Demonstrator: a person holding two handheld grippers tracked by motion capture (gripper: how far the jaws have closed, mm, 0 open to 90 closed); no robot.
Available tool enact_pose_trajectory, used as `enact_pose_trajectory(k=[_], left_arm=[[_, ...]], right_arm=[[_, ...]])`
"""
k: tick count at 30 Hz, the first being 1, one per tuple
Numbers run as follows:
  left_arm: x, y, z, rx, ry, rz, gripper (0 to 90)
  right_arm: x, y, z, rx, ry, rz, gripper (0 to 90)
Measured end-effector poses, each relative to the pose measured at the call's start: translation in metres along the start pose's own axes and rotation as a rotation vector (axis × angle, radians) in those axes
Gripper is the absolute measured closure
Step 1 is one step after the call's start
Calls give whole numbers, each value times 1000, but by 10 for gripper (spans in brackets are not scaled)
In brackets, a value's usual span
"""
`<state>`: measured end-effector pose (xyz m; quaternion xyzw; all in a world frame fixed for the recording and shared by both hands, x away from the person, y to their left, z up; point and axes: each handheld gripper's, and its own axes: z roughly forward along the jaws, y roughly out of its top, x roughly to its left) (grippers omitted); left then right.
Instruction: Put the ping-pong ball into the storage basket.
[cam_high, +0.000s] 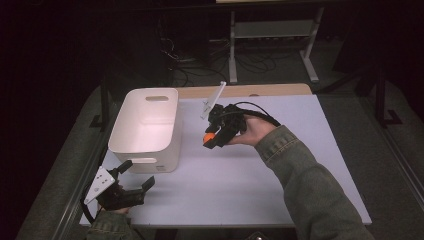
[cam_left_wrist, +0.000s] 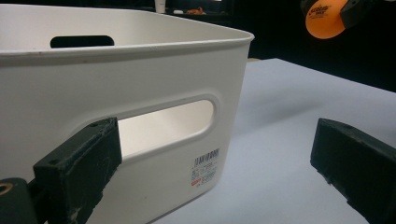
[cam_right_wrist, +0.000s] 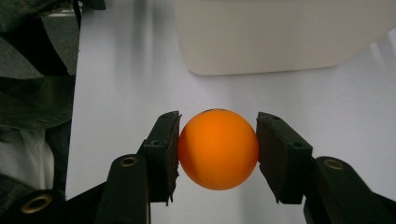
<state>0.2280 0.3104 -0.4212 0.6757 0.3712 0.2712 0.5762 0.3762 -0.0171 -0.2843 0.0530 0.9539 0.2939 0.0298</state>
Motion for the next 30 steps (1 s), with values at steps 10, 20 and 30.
enact_pose_trajectory(k=[10,20,30], left_arm=[[0,0,0,1,2,0,14],[0,0,0,2,2,1,14],[0,0,0,0,1,1,14]], right_arm=[[0,16,-5,-8,2,-27,496],[-4,32,-10,-27,19,-34,497],[-10,42,-8,-39,31,-38,496]])
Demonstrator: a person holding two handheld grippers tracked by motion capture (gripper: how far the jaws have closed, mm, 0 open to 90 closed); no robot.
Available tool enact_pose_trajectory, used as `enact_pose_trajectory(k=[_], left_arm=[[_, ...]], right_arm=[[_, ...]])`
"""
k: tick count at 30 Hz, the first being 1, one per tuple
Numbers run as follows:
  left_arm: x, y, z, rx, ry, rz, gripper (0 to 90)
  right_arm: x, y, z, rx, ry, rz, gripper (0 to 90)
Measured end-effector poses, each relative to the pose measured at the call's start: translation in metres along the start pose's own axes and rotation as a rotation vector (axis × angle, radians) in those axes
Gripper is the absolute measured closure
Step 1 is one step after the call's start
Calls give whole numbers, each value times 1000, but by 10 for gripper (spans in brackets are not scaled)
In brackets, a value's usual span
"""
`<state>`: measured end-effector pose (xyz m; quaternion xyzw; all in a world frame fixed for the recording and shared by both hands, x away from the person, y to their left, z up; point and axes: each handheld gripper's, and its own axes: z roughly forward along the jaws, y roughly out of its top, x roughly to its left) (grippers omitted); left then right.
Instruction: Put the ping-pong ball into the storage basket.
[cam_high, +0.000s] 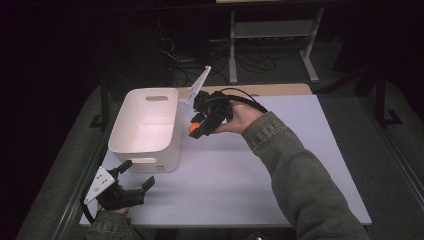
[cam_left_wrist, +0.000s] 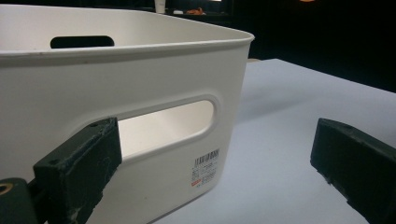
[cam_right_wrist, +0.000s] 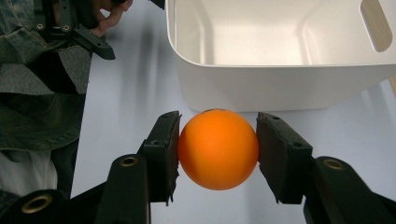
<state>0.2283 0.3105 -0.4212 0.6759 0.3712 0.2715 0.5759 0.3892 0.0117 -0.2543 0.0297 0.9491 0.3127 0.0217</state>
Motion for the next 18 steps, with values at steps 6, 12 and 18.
enact_pose_trajectory(k=[6,12,18], left_arm=[[0,0,0,1,1,0,14],[0,0,0,3,0,0,14],[0,0,0,1,-1,-1,14]], right_arm=[[-5,3,3,-6,7,-1,497],[-8,10,4,-9,7,-5,497],[-9,18,8,-11,13,-18,497]])
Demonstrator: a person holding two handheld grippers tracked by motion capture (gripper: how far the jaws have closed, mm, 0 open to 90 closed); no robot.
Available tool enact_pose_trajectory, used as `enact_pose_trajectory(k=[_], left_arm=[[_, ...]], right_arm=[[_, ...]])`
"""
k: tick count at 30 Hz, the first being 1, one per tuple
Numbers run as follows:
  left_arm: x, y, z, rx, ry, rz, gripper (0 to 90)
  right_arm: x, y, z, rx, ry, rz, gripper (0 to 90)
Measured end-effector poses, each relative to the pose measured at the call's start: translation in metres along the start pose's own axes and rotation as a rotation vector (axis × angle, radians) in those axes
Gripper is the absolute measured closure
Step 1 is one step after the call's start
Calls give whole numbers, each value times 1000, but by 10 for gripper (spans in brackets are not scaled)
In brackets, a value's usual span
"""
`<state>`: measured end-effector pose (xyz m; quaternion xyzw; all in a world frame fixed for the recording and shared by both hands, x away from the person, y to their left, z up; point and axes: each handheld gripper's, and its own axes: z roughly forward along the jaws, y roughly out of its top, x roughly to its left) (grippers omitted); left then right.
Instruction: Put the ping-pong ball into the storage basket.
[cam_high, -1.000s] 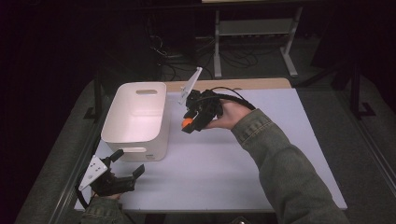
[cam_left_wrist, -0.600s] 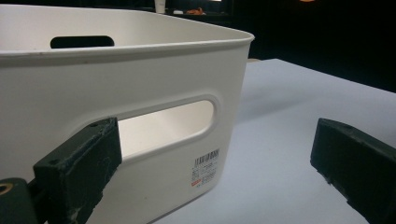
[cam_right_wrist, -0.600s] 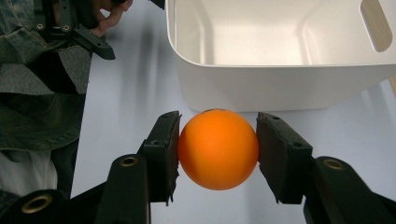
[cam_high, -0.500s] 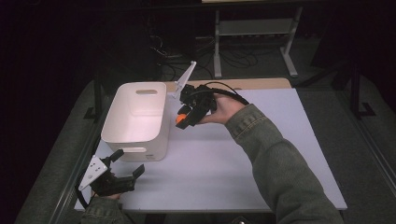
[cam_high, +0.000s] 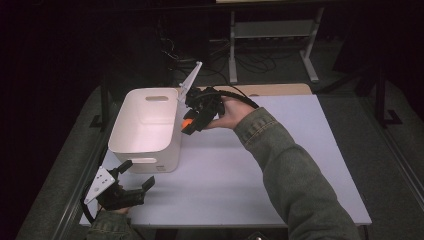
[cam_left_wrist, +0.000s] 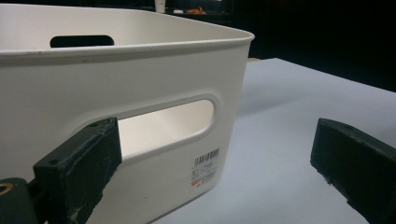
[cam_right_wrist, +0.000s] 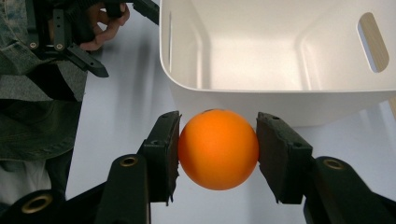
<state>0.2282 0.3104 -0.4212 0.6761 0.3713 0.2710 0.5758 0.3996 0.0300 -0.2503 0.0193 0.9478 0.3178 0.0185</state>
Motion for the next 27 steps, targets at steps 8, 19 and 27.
enact_pose_trajectory(k=[8,19,27], left_arm=[[0,0,0,2,-1,1,14],[0,0,0,3,-4,-3,14],[0,0,0,1,-3,-2,14]], right_arm=[[-3,7,5,-5,6,-9,496],[-8,19,7,-20,2,-18,497],[-14,25,13,-27,2,-16,497]])
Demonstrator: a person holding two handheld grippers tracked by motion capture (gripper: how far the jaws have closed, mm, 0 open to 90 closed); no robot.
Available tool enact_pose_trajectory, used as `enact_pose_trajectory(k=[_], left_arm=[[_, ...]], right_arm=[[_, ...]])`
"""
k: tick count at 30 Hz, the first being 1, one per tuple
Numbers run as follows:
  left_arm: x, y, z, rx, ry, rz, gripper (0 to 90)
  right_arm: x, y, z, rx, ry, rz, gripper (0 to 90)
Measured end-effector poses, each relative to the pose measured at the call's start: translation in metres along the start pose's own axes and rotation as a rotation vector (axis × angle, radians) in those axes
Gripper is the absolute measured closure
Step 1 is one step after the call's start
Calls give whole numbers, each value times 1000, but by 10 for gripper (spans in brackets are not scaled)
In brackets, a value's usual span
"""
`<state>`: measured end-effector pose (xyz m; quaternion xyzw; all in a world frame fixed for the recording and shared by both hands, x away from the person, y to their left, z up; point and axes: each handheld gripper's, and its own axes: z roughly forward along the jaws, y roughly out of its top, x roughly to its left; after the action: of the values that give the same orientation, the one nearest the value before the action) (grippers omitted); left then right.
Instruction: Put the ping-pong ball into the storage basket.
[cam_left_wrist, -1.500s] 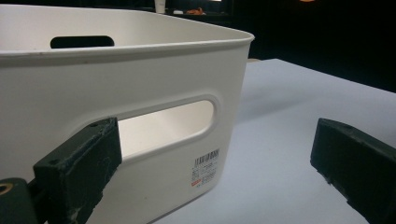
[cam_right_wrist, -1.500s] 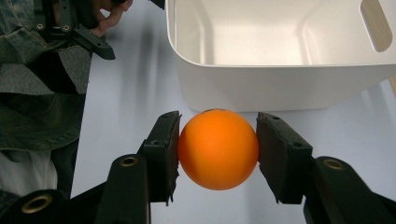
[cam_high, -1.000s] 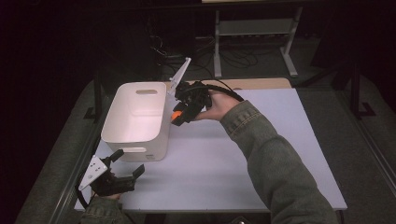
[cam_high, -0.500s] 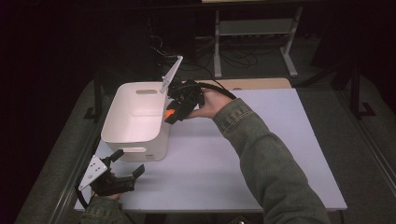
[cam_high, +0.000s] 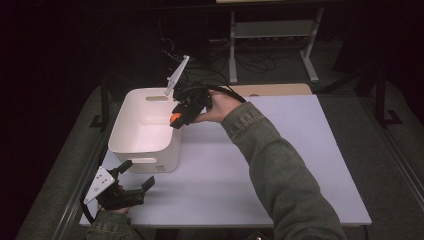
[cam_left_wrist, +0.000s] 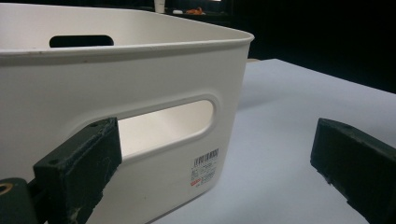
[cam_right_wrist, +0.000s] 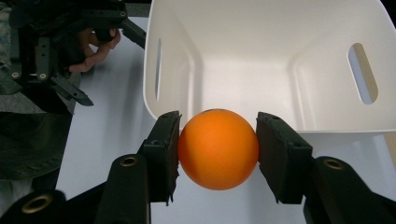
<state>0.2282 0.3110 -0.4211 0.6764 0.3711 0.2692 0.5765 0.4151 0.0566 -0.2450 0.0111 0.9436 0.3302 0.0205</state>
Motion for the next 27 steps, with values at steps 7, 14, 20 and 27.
enact_pose_trajectory(k=[7,14,20,27], left_arm=[[0,0,0,2,0,-1,14],[0,0,0,3,2,-1,14],[0,0,0,3,2,-1,14],[0,0,0,2,2,-2,14]], right_arm=[[-7,4,5,-3,2,5,497],[-8,10,11,-3,9,-8,497],[-8,13,15,-14,15,-12,497],[-9,17,18,-19,21,-16,497]])
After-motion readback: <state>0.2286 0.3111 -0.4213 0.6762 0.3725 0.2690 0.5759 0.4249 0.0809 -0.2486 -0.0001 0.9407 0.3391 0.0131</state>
